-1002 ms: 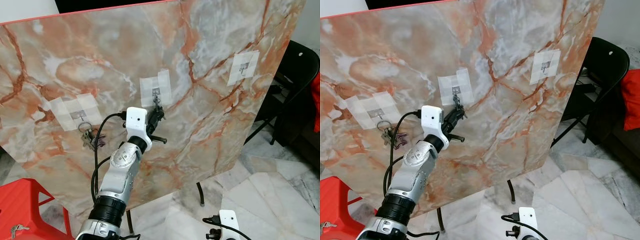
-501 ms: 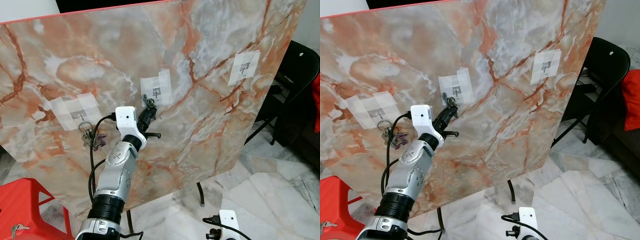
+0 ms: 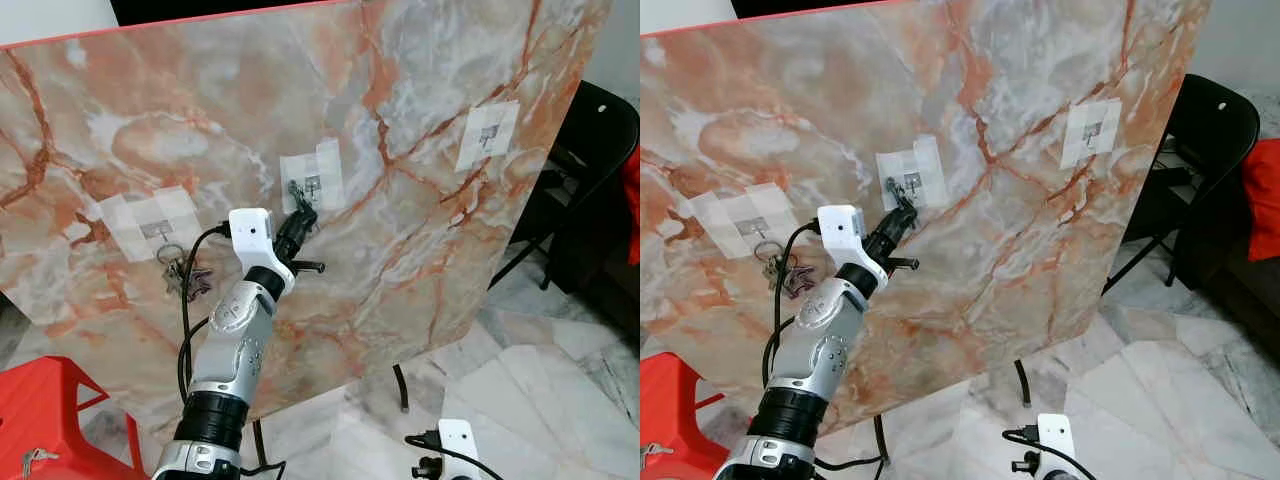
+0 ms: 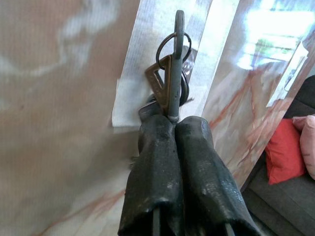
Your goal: Hang keys on a hook
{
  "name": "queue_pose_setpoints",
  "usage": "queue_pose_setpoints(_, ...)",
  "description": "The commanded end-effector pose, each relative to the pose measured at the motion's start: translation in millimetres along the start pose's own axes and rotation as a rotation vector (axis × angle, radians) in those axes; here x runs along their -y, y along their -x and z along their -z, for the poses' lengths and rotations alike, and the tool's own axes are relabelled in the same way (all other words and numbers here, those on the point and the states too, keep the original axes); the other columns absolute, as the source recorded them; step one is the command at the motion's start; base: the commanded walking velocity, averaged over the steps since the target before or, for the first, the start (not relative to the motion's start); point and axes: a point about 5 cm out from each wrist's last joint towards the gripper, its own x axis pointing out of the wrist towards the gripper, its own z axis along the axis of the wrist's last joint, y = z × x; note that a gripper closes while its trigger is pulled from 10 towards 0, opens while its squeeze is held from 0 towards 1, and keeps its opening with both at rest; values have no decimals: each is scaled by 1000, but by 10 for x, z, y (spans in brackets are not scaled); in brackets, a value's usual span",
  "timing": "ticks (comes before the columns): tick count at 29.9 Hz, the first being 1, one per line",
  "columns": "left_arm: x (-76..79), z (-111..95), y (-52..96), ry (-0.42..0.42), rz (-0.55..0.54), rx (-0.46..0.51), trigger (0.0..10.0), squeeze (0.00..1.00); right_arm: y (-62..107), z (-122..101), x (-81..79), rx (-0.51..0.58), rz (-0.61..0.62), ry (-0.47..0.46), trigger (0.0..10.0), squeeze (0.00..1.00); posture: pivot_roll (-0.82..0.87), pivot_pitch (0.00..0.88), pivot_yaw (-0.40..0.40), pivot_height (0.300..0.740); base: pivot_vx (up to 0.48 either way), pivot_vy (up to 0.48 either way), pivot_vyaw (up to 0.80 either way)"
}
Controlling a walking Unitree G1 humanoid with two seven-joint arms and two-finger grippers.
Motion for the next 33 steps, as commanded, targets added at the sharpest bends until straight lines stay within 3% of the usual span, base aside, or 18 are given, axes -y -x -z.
queue_pose_setpoints(1,-2,-39,24,1,7,24,10000,0,-3,-14,-4,2,-2,-6,10000,0,-6,0,-11,740,0,0,0)
queue_pose_setpoints(9,16,26,94,-12,54,-13,10000,0,-2,-9,-4,1,-2,-7,10000,0,-5,0,-12,740,0,0,0)
queue_pose_setpoints(20,174,29,92,-29,182,-36,10000,0,-1,-5,-3,-1,-2,-4,10000,0,-7,0,-9,740,0,0,0)
queue_pose_setpoints(33,202,75,37,-27,199,-61,10000,0,-1,1,-4,-2,-1,-3,10000,0,-10,0,-8,740,0,0,0)
